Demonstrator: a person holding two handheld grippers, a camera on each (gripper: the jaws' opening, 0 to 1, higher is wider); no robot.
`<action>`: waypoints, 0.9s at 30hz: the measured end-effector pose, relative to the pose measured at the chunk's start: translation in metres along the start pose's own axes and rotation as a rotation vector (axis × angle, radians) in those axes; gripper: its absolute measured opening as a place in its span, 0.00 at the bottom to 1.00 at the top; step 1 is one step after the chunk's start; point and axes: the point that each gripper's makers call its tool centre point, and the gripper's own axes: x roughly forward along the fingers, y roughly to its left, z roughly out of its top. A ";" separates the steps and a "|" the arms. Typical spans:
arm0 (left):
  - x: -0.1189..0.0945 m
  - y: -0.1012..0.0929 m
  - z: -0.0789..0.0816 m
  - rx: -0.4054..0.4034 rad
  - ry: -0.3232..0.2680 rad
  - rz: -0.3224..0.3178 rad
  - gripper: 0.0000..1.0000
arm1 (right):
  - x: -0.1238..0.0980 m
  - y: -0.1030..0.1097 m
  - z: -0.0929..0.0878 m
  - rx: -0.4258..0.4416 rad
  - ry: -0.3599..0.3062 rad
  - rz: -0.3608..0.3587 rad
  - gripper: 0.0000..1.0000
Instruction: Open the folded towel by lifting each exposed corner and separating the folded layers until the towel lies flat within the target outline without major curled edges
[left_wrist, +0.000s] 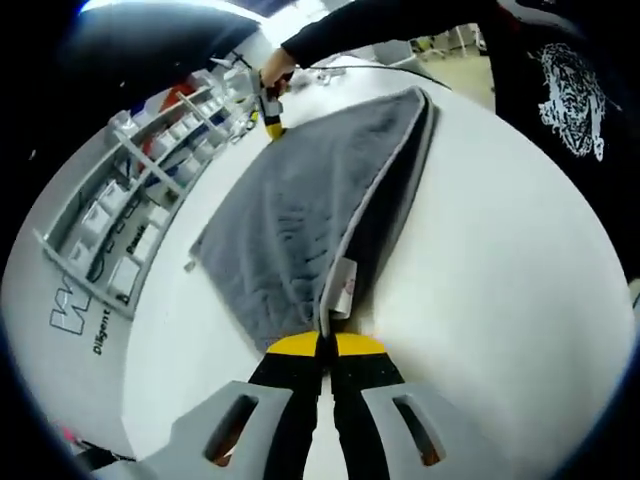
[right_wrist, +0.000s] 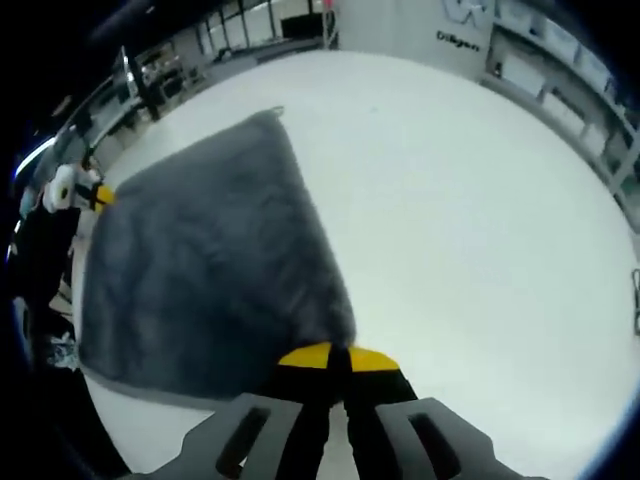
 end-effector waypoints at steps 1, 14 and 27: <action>0.002 0.002 -0.002 0.003 -0.007 -0.004 0.00 | -0.002 0.001 -0.004 0.011 0.002 -0.003 0.00; 0.023 0.045 -0.022 0.032 0.002 -0.068 0.00 | -0.013 0.020 -0.035 0.003 0.033 -0.049 0.00; 0.044 0.080 -0.032 0.059 0.088 -0.179 0.00 | -0.027 0.019 -0.054 -0.024 0.078 -0.072 0.00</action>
